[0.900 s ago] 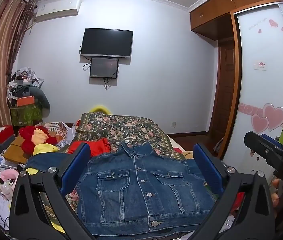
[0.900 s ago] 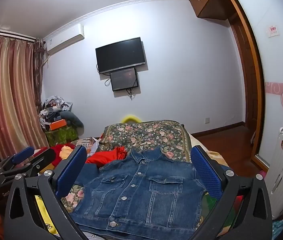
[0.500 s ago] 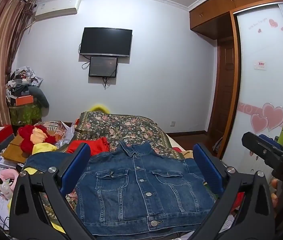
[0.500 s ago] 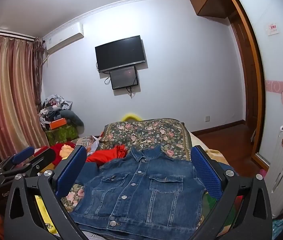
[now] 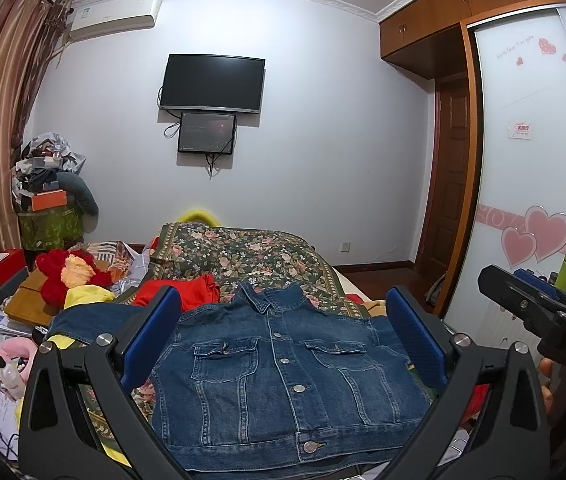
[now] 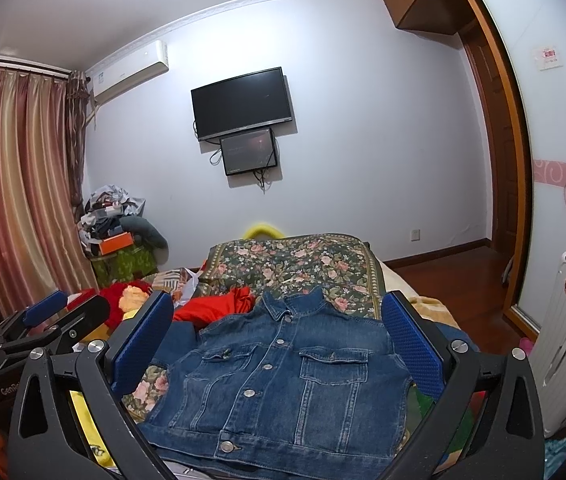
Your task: Fold large clothes
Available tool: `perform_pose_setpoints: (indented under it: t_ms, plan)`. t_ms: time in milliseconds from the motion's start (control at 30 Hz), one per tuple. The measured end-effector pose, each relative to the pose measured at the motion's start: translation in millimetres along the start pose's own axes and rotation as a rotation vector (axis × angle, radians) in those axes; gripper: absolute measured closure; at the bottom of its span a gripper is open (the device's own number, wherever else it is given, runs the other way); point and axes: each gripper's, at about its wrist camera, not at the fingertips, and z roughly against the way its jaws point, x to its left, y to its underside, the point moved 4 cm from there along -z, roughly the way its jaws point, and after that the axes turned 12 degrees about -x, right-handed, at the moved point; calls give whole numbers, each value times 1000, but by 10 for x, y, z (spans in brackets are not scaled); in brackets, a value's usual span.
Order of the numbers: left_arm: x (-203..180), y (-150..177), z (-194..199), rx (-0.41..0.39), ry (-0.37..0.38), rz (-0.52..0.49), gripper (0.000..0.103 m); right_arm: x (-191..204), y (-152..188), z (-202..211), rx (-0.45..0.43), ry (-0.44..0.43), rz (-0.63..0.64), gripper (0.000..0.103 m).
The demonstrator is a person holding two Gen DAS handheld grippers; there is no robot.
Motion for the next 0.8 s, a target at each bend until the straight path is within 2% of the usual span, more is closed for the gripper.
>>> perform_pose_setpoints:
  t_ms: [500,800]
  plan:
    - [76,19,-97,10,-13,-7,0,-13,2,-102,25,-3,0,0]
    - [321,17,-223,8,-84,-41,0,67,8,-251,35,1,45,0]
